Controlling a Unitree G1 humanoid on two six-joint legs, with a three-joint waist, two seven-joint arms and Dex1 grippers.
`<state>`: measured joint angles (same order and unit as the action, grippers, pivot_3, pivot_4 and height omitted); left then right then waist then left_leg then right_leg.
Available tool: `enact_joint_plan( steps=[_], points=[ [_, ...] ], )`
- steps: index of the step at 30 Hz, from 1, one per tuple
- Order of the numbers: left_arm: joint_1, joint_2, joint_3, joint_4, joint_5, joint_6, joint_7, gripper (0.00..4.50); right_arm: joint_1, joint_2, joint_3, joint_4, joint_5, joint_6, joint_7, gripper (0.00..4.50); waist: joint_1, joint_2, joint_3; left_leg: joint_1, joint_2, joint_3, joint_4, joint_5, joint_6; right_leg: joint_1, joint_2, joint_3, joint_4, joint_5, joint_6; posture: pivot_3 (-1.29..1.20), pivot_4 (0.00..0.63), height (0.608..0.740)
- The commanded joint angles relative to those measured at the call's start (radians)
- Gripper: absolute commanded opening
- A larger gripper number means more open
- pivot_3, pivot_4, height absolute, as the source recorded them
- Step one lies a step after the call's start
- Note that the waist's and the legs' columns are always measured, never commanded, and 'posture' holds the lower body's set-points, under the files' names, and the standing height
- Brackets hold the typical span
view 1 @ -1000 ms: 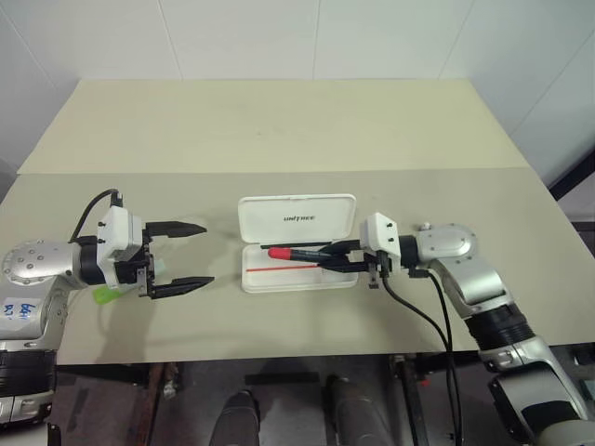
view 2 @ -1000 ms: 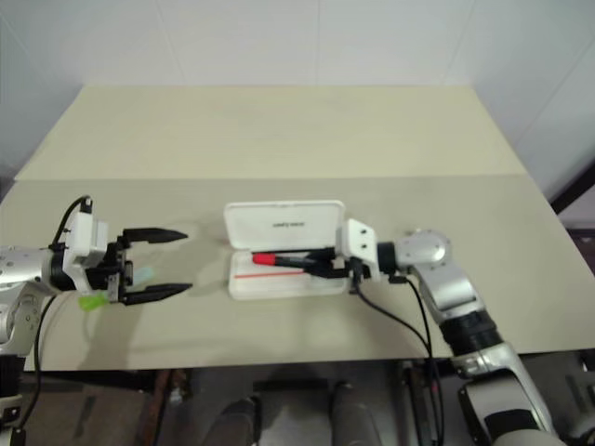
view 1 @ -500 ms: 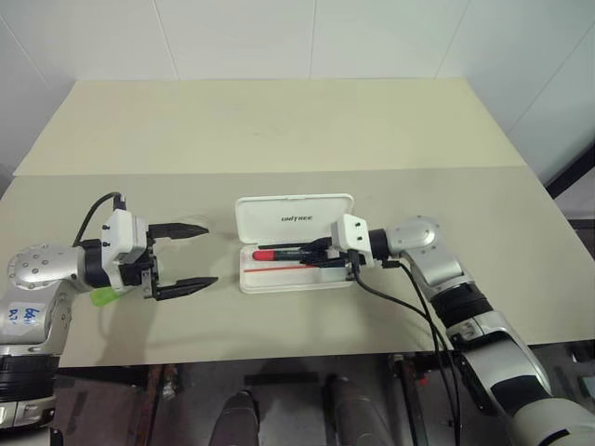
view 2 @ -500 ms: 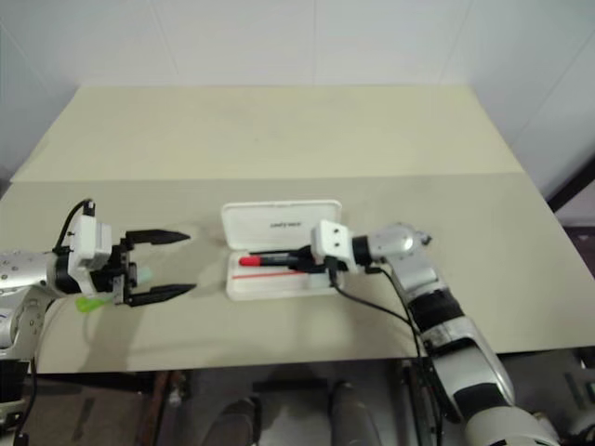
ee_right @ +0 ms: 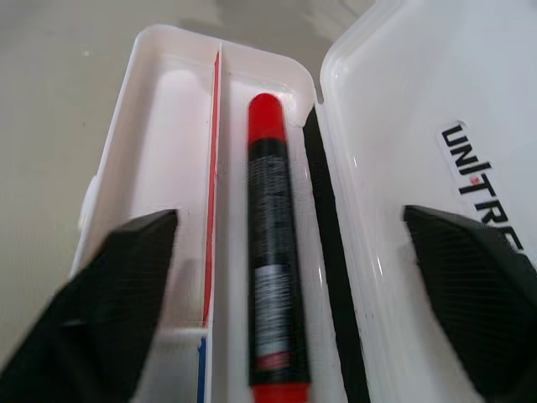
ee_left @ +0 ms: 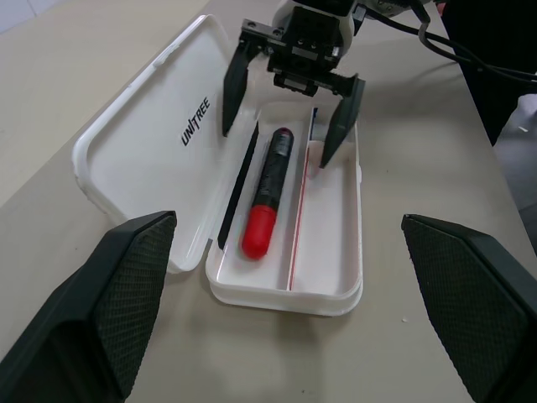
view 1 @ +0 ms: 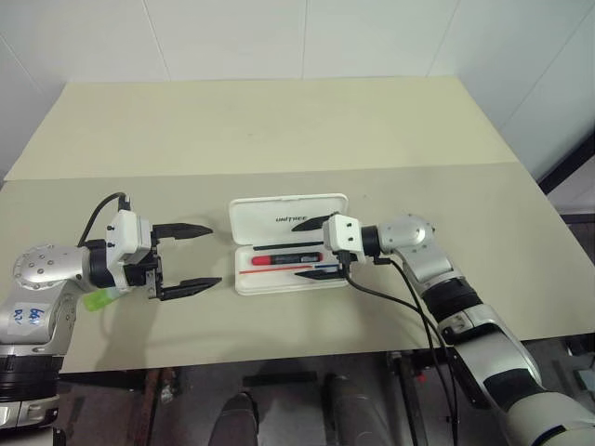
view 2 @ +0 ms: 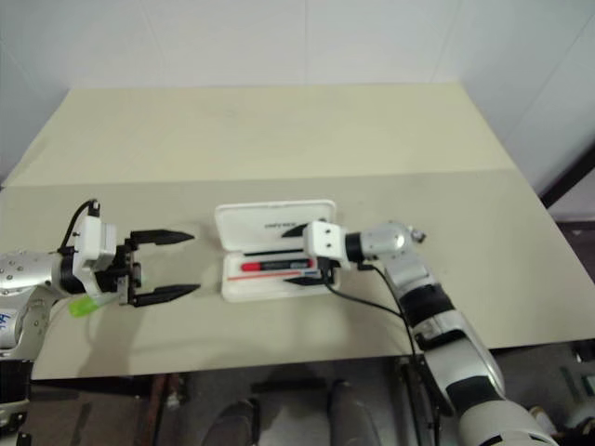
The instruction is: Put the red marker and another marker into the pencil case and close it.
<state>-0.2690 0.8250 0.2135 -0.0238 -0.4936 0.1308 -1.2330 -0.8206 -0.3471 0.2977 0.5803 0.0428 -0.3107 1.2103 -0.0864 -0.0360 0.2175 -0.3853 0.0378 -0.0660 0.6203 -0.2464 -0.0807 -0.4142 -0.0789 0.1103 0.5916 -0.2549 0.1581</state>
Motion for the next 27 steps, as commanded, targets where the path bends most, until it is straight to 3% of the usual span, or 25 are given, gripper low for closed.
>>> enact_joint_plan(
  steps=[1, 8, 15, 21, 27],
  points=[
    [-0.024, -0.002, -0.001, -0.005, 0.000, -0.015, 0.000, 4.50, -0.020, 0.008, -0.037, -0.103, 0.063, 0.041, 0.014, 4.48, 0.001, 0.000, 0.000, 0.000, 0.000, 0.000, 0.000, 0.000, 0.000, 0.000, 0.000, 0.000, 0.000, 0.000, 0.000, 0.00, 0.150, 0.740],
    [-0.034, -0.005, -0.007, 0.013, 0.005, -0.028, -0.005, 4.50, 0.040, -0.003, -0.084, -0.391, 0.210, 0.294, -0.009, 4.48, 0.002, 0.000, 0.000, 0.000, 0.000, -0.001, -0.001, 0.000, 0.000, 0.000, 0.000, -0.001, 0.000, 0.001, 0.002, 0.00, 0.150, 0.740],
    [0.069, 0.026, 0.078, -0.016, 0.004, -0.022, 0.037, 4.50, 0.205, -0.119, -0.217, -0.783, 0.378, 0.568, -0.112, 4.48, 0.010, 0.000, 0.000, -0.001, 0.000, -0.002, -0.004, 0.000, -0.001, -0.001, 0.000, -0.001, -0.001, -0.001, 0.002, 0.00, 0.150, 0.740],
    [0.165, 0.069, 0.205, 0.038, 0.023, -0.066, 0.064, 4.50, 0.302, -0.209, -0.305, -0.915, 0.445, 0.683, -0.179, 4.48, 0.003, 0.000, 0.000, -0.001, 0.000, -0.001, -0.005, -0.001, -0.001, -0.002, 0.000, -0.001, -0.001, -0.009, -0.011, 0.00, 0.150, 0.740],
    [0.213, 0.120, 0.297, 0.218, 0.058, -0.110, 0.074, 4.50, 0.330, -0.239, -0.339, -0.918, 0.438, 0.687, -0.228, 4.48, 0.003, 0.000, 0.000, 0.000, 0.000, 0.000, -0.005, 0.000, -0.001, -0.002, 0.000, 0.000, -0.003, -0.010, -0.014, 0.00, 0.150, 0.740]
  ],
)
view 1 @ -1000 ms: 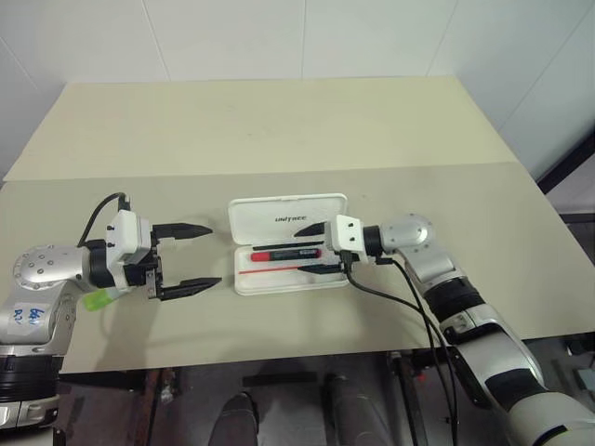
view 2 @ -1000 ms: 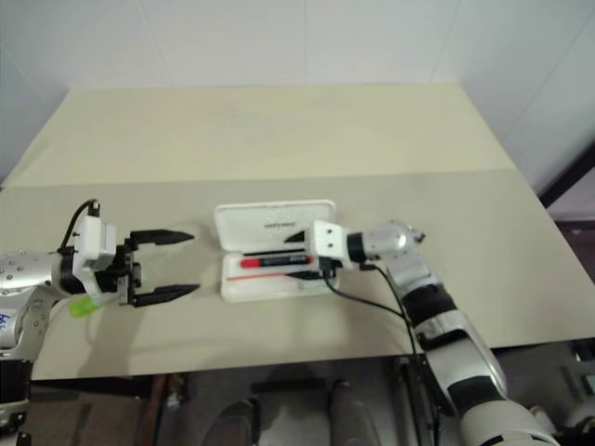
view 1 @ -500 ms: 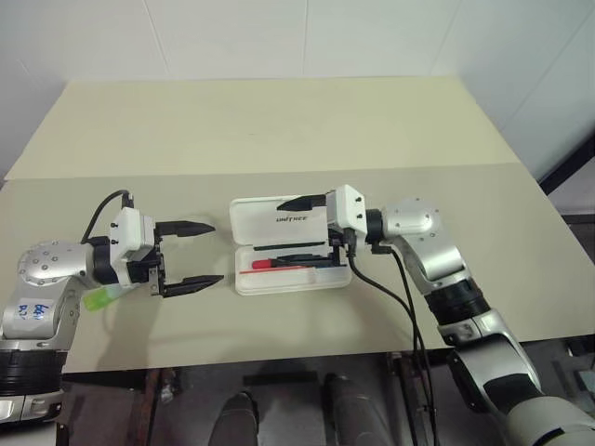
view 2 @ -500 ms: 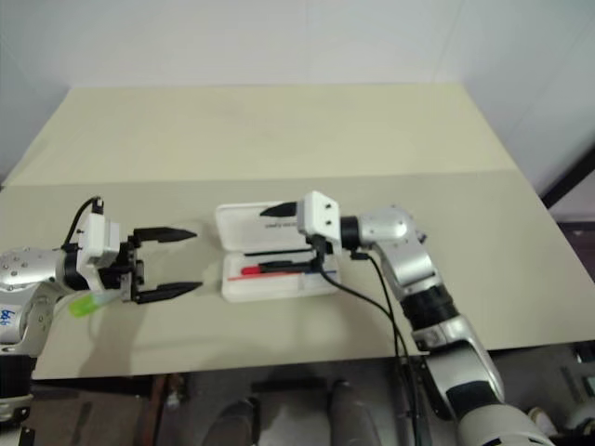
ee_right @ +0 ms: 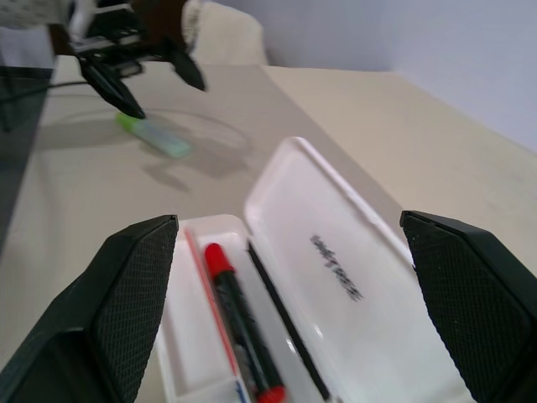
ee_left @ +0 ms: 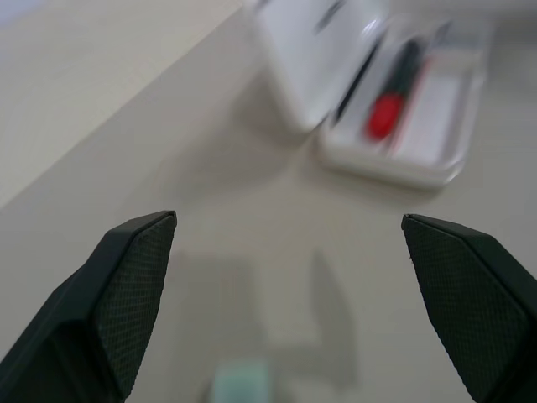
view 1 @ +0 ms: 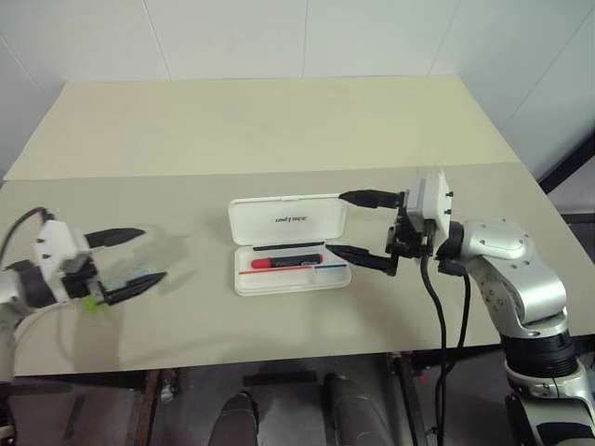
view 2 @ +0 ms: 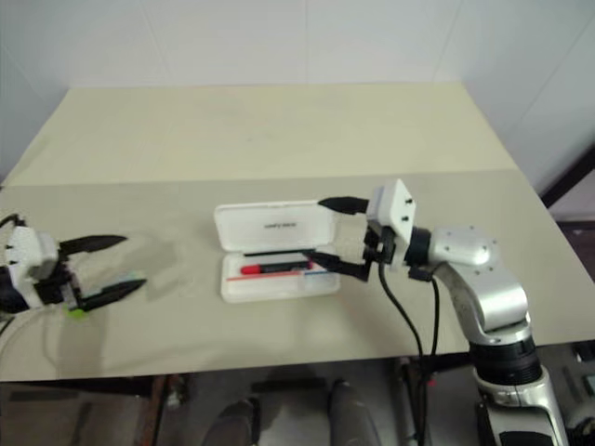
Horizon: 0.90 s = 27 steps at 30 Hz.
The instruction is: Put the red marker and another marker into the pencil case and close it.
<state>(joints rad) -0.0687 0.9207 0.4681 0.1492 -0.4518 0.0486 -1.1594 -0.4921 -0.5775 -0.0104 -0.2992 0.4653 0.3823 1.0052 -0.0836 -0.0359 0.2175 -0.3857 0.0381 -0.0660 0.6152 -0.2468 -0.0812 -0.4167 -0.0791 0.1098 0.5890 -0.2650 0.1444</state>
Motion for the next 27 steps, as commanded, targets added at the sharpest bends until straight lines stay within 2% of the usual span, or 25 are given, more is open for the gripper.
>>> enact_joint_plan(
  steps=[1, 6, 15, 27],
  points=[
    [0.018, 0.030, 0.045, 0.071, 0.022, -0.034, -0.001, 4.50, 0.001, -0.009, -0.029, -0.039, 0.015, -0.009, -0.027, 4.48, 0.001, 0.000, 0.000, 0.000, 0.000, 0.000, 0.000, 0.000, 0.000, 0.000, 0.000, 0.000, 0.000, 0.000, 0.000, 0.00, 0.150, 0.740],
    [0.027, 0.055, 0.037, 0.178, 0.049, -0.065, -0.024, 4.50, 0.000, -0.011, -0.024, -0.047, 0.014, -0.014, -0.045, 4.48, 0.003, 0.000, 0.000, -0.001, 0.000, 0.000, -0.001, 0.000, 0.000, 0.000, 0.000, 0.000, -0.001, 0.000, 0.000, 0.00, 0.150, 0.740],
    [-0.082, 0.074, -0.050, 0.396, 0.118, -0.128, -0.054, 4.50, 0.008, -0.031, -0.039, -0.087, 0.019, 0.001, -0.075, 4.48, 0.008, 0.000, 0.000, -0.001, 0.000, 0.000, -0.002, 0.000, 0.000, -0.001, 0.000, 0.000, -0.001, 0.000, 0.000, 0.00, 0.150, 0.740],
    [-0.138, 0.086, -0.138, 0.532, 0.170, -0.172, -0.108, 4.50, 0.003, -0.053, -0.046, -0.125, 0.031, 0.017, -0.114, 4.48, 0.004, -0.001, 0.000, -0.001, 0.000, 0.000, -0.002, 0.000, 0.000, -0.002, 0.000, 0.000, 0.002, 0.001, 0.001, 0.00, 0.150, 0.740]
  ],
)
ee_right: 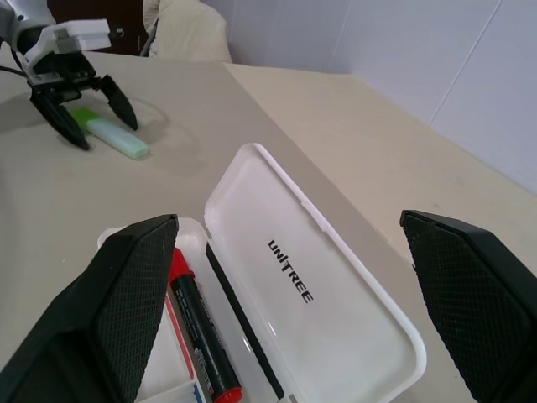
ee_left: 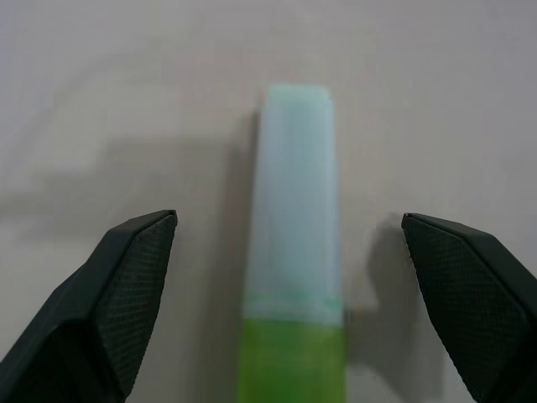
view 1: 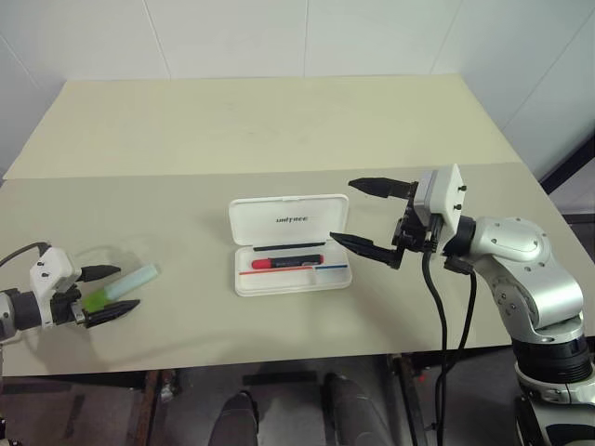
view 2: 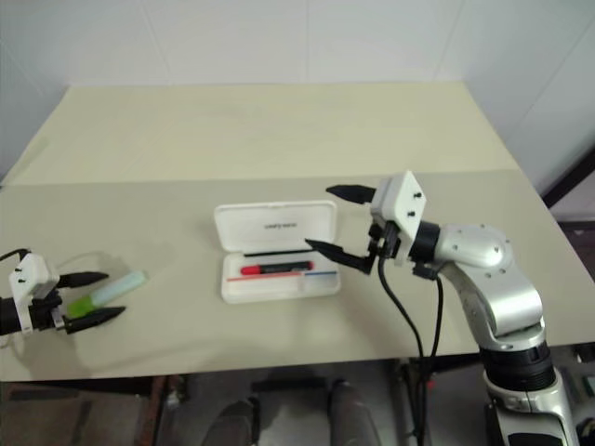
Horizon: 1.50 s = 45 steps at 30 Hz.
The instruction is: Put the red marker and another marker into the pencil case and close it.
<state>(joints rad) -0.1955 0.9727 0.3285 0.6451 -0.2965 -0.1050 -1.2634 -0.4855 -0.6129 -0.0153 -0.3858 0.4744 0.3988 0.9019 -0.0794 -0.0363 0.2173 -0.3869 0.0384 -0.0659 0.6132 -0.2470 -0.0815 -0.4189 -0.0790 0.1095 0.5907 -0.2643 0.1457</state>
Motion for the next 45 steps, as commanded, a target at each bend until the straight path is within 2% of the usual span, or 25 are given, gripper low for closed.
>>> enact_joint_plan(
  steps=[1, 6, 17, 24, 29, 31, 35, 41, 45],
  points=[
    [-0.014, 0.039, -0.001, 0.052, 0.022, -0.023, -0.006, 4.50, -0.004, -0.018, -0.041, -0.041, 0.022, 0.001, -0.013, 4.48, 0.000, 0.000, 0.000, 0.000, 0.000, 0.000, 0.000, 0.000, 0.000, 0.000, 0.000, 0.000, 0.000, 0.000, 0.000, 0.00, 0.150, 0.740],
    [-0.040, 0.061, -0.017, 0.138, 0.051, -0.056, -0.003, 4.50, -0.007, -0.022, -0.042, -0.044, 0.022, -0.002, -0.024, 4.48, -0.002, 0.000, 0.000, 0.001, 0.000, 0.000, 0.000, 0.000, 0.000, 0.000, 0.000, 0.000, 0.000, 0.000, 0.000, 0.00, 0.150, 0.740],
    [-0.055, 0.062, -0.048, 0.166, 0.069, -0.091, 0.011, 1.04, -0.014, -0.024, -0.041, -0.037, 0.020, -0.008, -0.030, 4.50, -0.002, 0.000, 0.000, 0.002, 0.000, 0.000, 0.000, 0.003, 0.003, 0.000, 0.000, 0.000, 0.002, 0.000, -0.004, 0.00, 0.150, 0.740],
    [-0.073, 0.028, -0.052, 0.095, 0.046, -0.043, 0.045, 1.04, -0.011, -0.025, -0.038, -0.030, 0.014, -0.015, -0.028, 4.50, 0.000, 0.000, 0.000, 0.002, 0.000, 0.000, 0.000, 0.004, 0.002, 0.000, 0.000, 0.000, 0.001, 0.001, -0.004, 0.00, 0.150, 0.740],
    [-0.068, 0.000, -0.026, -0.076, -0.053, 0.051, -0.004, 1.04, -0.003, -0.028, -0.032, -0.017, 0.006, -0.028, -0.019, 4.50, 0.020, -0.001, 0.000, 0.000, 0.000, 0.000, 0.000, 0.004, 0.002, 0.000, 0.000, 0.000, 0.000, 0.001, -0.003, 0.00, 0.150, 0.740],
    [-0.032, 0.014, -0.021, -0.203, -0.120, 0.177, -0.056, 1.04, 0.001, -0.029, -0.031, -0.014, 0.002, -0.031, -0.016, 4.50, 0.024, -0.001, -0.001, -0.001, 0.000, 0.000, 0.000, 0.003, 0.000, 0.000, 0.000, 0.000, -0.001, 0.001, -0.003, 0.00, 0.150, 0.740],
    [0.018, 0.033, -0.020, -0.382, -0.167, 0.276, -0.086, 1.04, 0.016, -0.034, -0.037, -0.007, 0.000, -0.035, -0.013, 4.50, 0.024, -0.001, 0.000, -0.001, 0.001, 0.000, -0.001, 0.002, -0.001, -0.001, 0.000, 0.000, -0.001, 0.001, -0.001, 0.00, 0.150, 0.740],
    [-0.030, 0.018, -0.060, -0.504, -0.178, 0.325, -0.092, 1.04, 0.047, -0.038, -0.041, -0.007, -0.004, -0.047, -0.020, 4.50, 0.024, 0.000, 0.000, -0.002, 0.001, 0.000, -0.001, 0.001, -0.001, -0.002, 0.000, -0.001, 0.000, 0.000, 0.001, 0.00, 0.150, 0.740],
    [-0.124, -0.021, -0.142, -0.545, -0.163, 0.329, -0.095, 1.04, 0.085, -0.050, -0.057, -0.024, -0.001, -0.047, -0.028, 4.50, 0.026, -0.001, 0.000, -0.001, 0.001, 0.001, -0.001, 0.001, -0.001, -0.002, 0.000, 0.000, 0.000, 0.000, 0.000, 0.00, 0.150, 0.740]
  ],
)
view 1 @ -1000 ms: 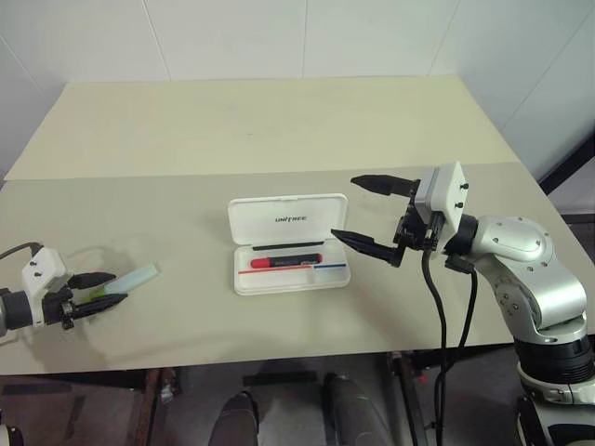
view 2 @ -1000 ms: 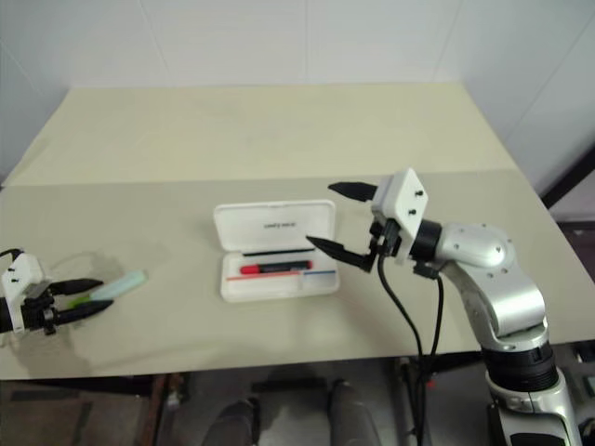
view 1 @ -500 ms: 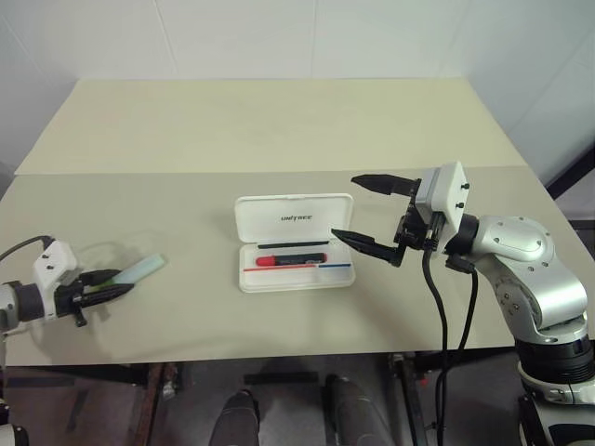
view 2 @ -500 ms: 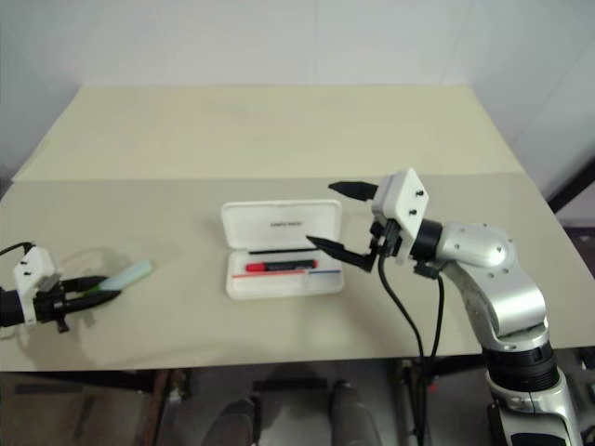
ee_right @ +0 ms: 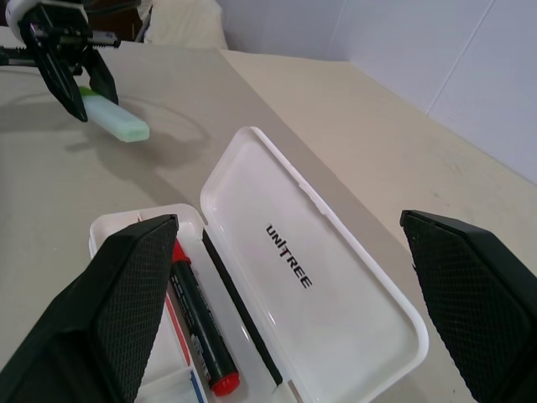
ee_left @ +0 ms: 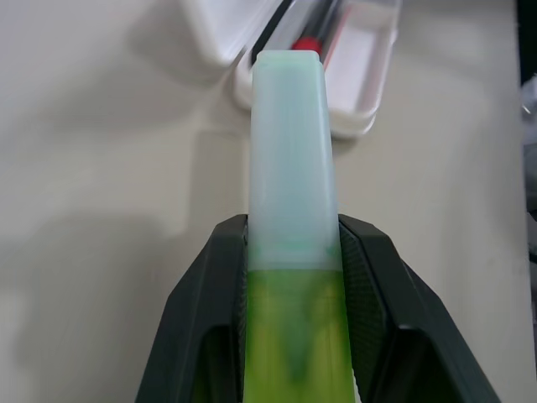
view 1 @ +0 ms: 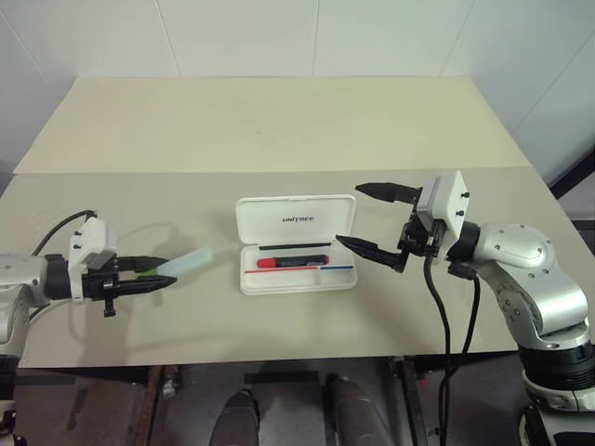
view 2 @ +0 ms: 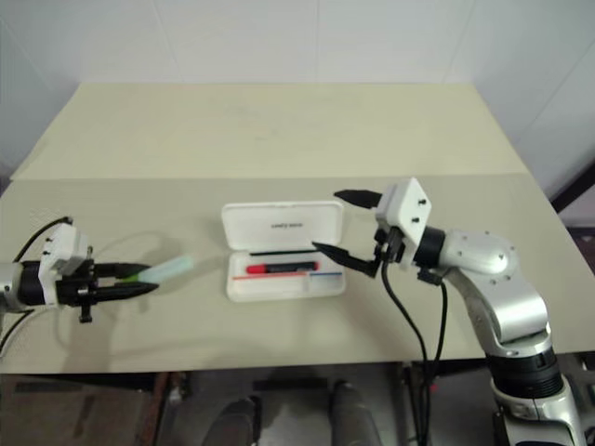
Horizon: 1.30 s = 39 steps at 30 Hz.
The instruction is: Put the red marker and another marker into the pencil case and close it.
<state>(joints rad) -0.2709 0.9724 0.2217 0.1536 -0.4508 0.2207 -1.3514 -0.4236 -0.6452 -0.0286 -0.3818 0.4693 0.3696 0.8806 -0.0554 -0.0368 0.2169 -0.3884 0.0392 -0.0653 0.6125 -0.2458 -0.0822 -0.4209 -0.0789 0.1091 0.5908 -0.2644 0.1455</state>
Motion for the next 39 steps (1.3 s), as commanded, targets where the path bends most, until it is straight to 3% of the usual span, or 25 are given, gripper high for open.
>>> enact_joint_plan(
  steps=[1, 14, 25, 39],
  points=[
    [-0.069, -0.030, -0.057, -0.063, -0.002, 0.006, -0.009, 1.04, 0.039, -0.024, -0.051, -0.036, 0.005, -0.016, -0.005, 4.50, 0.004, 0.000, 0.000, 0.000, 0.000, 0.000, 0.000, 0.000, 0.000, 0.000, 0.000, 0.000, 0.000, 0.000, 0.000, 0.00, 0.150, 0.740],
    [-0.211, -0.141, -0.253, -0.075, 0.047, -0.003, -0.044, 1.04, 0.308, -0.148, -0.188, -0.186, 0.078, 0.009, 0.057, 4.50, 0.003, 0.000, 0.000, -0.001, 0.000, 0.000, 0.002, 0.000, 0.000, 0.000, 0.001, 0.001, 0.000, 0.001, 0.003, 0.00, 0.150, 0.740],
    [-0.308, -0.258, -0.349, -0.106, 0.148, 0.051, 0.094, 1.04, 0.428, -0.155, -0.261, -0.266, 0.140, 0.054, 0.025, 4.50, 0.011, -0.001, 0.000, -0.001, 0.000, 0.000, 0.004, 0.001, 0.000, 0.001, 0.001, 0.001, 0.000, 0.001, 0.002, 0.00, 0.150, 0.740],
    [-0.350, -0.309, -0.412, -0.135, 0.192, 0.100, 0.132, 1.04, 0.424, -0.176, -0.249, -0.250, 0.138, 0.051, 0.048, 4.50, 0.024, -0.001, 0.000, 0.000, 0.000, 0.000, 0.009, 0.001, 0.000, 0.005, 0.001, 0.001, -0.002, 0.001, 0.001, 0.00, 0.150, 0.740]
  ],
)
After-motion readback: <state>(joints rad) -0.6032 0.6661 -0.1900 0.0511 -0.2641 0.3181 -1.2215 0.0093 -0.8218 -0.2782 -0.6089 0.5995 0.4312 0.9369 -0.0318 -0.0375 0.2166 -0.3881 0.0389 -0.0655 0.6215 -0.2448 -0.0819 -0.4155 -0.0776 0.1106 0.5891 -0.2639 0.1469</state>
